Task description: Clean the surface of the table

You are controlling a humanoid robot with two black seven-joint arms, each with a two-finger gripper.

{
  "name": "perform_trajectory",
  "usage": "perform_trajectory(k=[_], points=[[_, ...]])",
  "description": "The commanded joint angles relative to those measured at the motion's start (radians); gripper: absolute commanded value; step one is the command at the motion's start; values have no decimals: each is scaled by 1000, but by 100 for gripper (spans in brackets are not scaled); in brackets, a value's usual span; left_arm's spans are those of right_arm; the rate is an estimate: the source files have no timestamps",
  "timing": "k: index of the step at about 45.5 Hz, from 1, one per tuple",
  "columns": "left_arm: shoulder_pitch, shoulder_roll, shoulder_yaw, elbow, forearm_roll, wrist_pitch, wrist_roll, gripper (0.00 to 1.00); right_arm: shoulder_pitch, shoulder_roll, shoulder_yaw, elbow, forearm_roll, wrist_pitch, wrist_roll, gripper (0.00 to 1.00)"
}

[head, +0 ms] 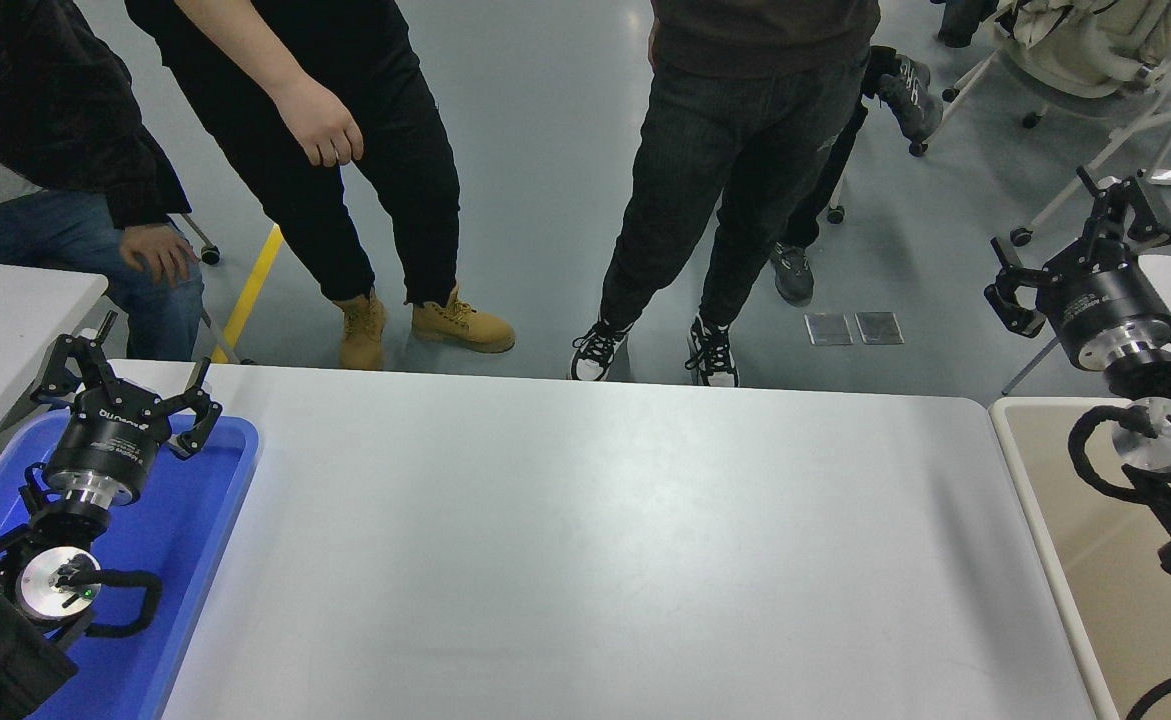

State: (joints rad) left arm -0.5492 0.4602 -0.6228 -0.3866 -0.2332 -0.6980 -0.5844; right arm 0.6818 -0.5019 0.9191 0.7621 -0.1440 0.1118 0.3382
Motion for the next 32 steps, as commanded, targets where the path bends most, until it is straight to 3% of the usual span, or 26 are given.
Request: perform_trajectory(k=[1, 32], points=[[0, 0, 0, 0, 0, 0, 0, 100, -4, -1, 0, -1, 0, -1, 1, 100], [0, 0, 0, 0, 0, 0, 0, 100, -129, 6, 1, -3, 0, -1, 1, 100]])
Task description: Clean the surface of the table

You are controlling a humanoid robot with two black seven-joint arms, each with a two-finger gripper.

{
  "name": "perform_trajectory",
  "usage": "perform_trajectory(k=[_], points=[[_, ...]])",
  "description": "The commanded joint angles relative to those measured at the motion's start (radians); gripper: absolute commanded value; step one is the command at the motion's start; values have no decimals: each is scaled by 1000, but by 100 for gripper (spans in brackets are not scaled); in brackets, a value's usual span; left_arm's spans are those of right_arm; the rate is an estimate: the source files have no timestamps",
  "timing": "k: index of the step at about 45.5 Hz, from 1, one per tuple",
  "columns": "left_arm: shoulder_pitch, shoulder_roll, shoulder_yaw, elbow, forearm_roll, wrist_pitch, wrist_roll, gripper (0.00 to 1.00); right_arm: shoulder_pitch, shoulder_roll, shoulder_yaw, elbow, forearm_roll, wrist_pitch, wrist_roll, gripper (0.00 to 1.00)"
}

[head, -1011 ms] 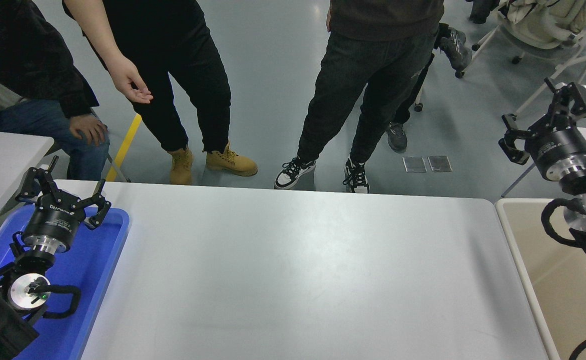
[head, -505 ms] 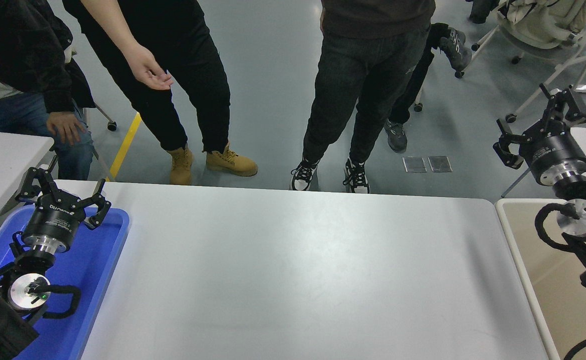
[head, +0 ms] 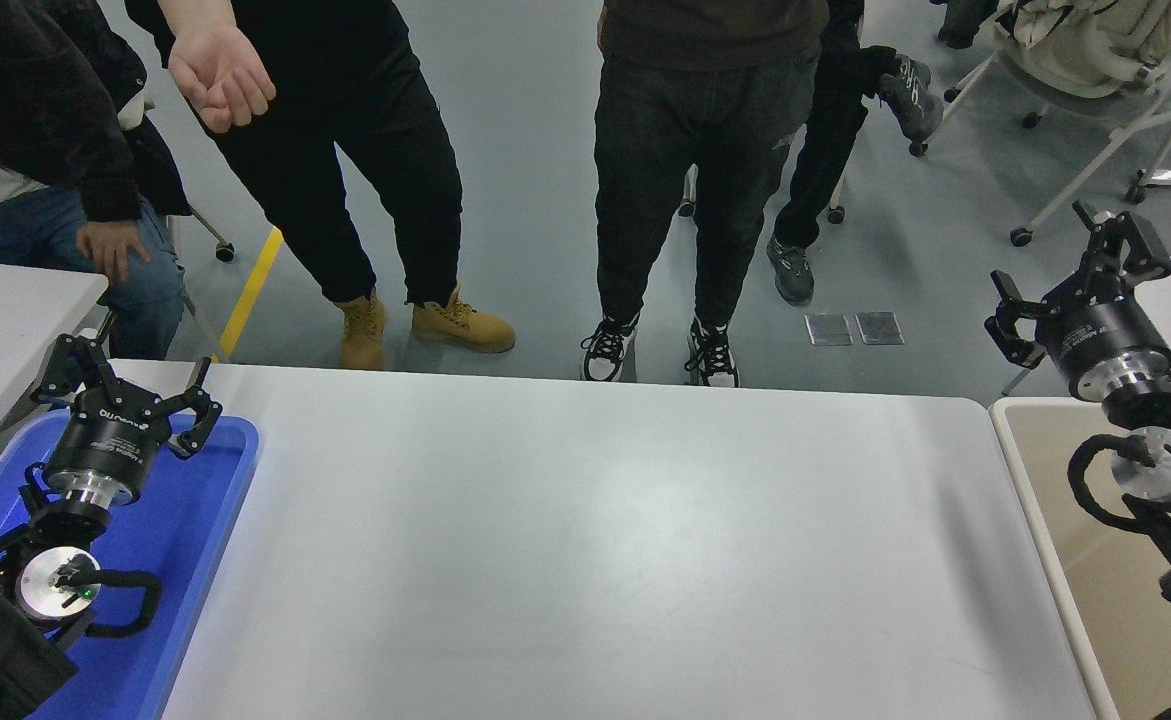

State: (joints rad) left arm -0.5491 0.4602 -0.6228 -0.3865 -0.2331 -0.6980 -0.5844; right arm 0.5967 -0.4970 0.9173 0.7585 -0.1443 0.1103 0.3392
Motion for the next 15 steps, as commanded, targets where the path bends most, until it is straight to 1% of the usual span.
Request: perform_trajectory(k=[1, 15], points=[[0, 0, 0, 0, 0, 0, 0, 100, -48, 2, 5, 1, 0, 0, 0, 100], [0, 0, 0, 0, 0, 0, 0, 100, -71, 2, 5, -1, 2, 0, 1, 100]])
